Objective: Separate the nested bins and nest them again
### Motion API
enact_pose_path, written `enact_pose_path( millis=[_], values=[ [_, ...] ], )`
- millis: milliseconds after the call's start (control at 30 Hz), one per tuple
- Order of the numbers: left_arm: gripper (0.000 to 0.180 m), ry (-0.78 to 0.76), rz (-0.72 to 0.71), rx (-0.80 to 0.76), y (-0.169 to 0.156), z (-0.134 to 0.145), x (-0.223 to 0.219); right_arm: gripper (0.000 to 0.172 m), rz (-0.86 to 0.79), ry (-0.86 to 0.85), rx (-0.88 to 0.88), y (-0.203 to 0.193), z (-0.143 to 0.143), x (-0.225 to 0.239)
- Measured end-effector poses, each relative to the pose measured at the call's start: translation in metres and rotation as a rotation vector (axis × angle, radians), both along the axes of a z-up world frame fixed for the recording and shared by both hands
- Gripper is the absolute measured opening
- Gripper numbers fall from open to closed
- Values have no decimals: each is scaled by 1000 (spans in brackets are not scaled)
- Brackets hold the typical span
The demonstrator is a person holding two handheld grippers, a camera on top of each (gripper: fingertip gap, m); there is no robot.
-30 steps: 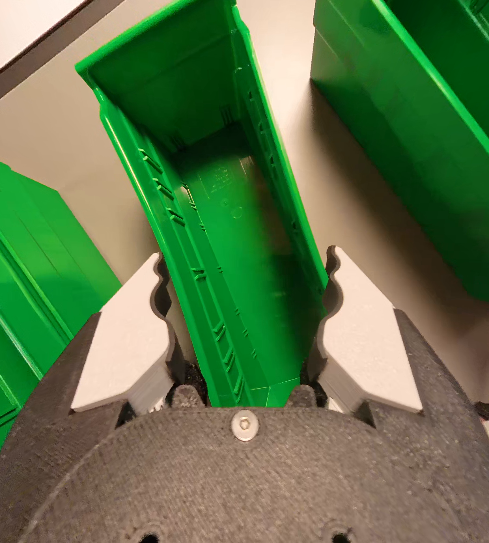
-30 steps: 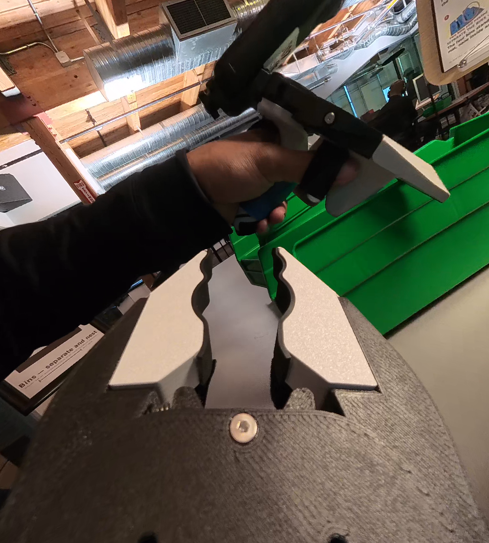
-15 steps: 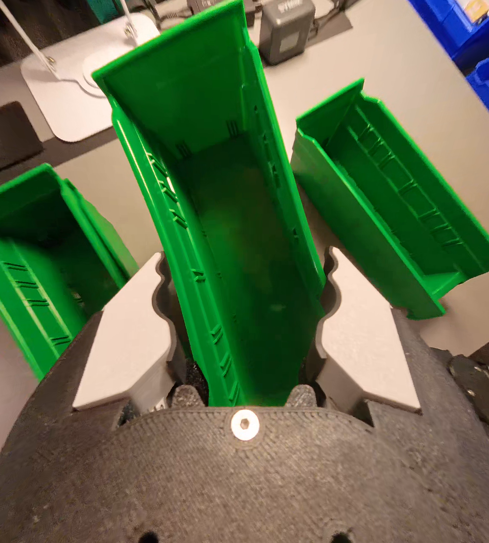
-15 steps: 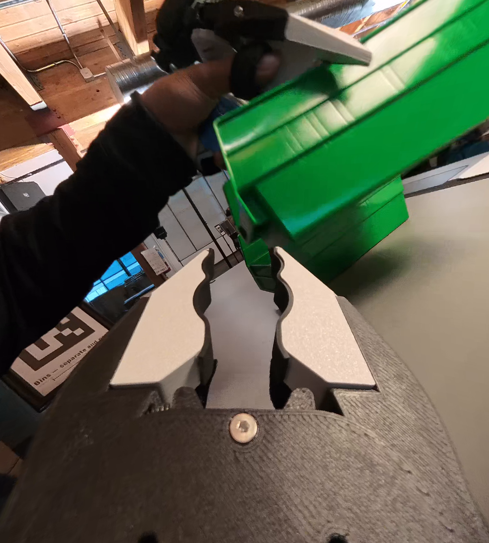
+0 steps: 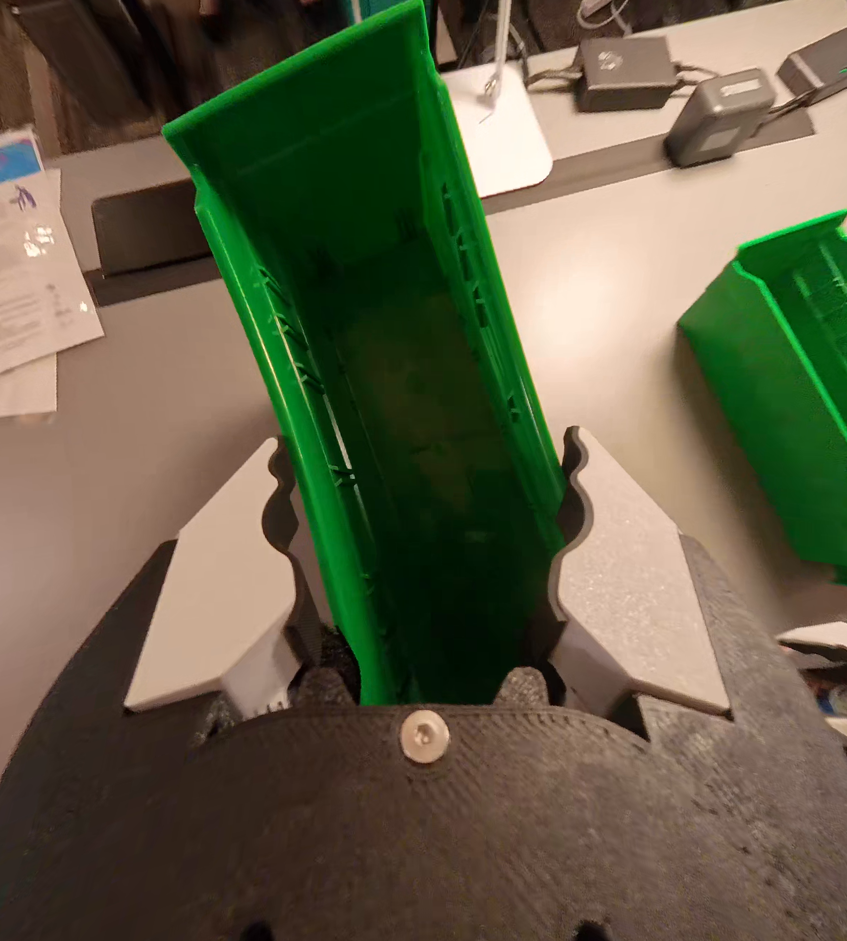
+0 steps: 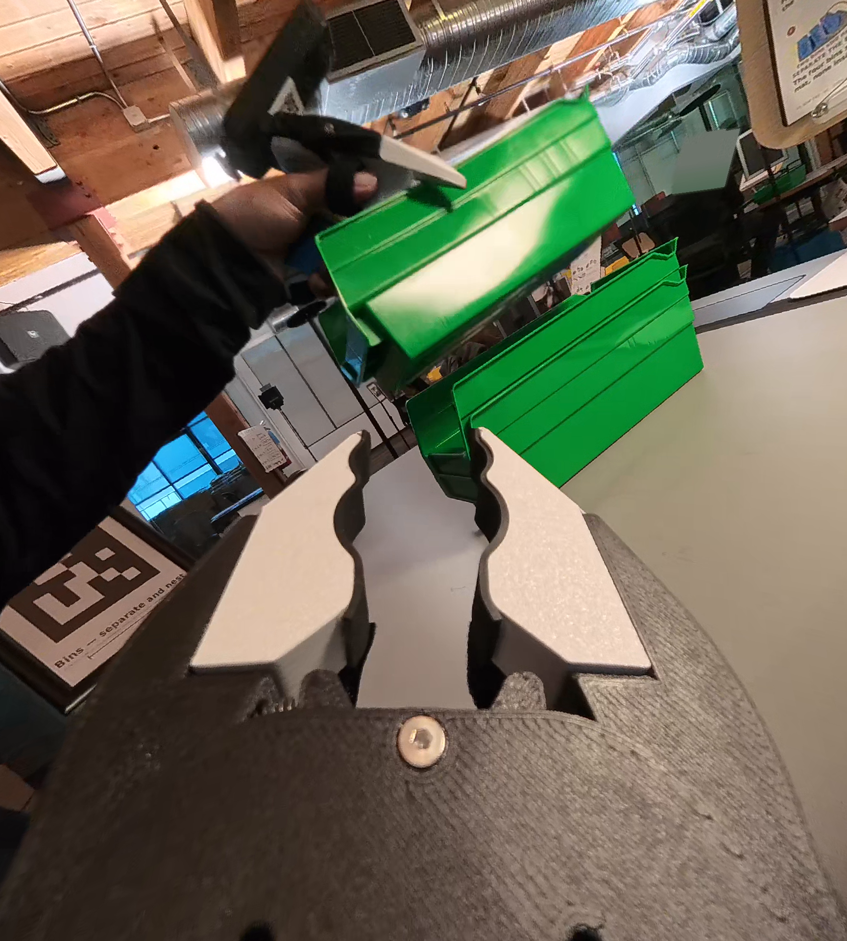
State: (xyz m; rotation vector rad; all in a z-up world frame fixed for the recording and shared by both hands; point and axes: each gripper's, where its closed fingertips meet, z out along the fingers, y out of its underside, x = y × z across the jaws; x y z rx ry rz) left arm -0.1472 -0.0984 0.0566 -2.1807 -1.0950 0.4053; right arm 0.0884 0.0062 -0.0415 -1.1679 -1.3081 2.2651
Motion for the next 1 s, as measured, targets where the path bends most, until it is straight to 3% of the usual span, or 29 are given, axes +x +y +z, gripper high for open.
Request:
enact_pose_path(
  millis=[367,1000],
  values=[
    [107,-19,16,-135,8,-57,-24,40,2,2,-3,0,0,0],
    [120,21,-7,-196,21,-99,-22,41,10,-5,-9,0,0,-1]
  ],
)
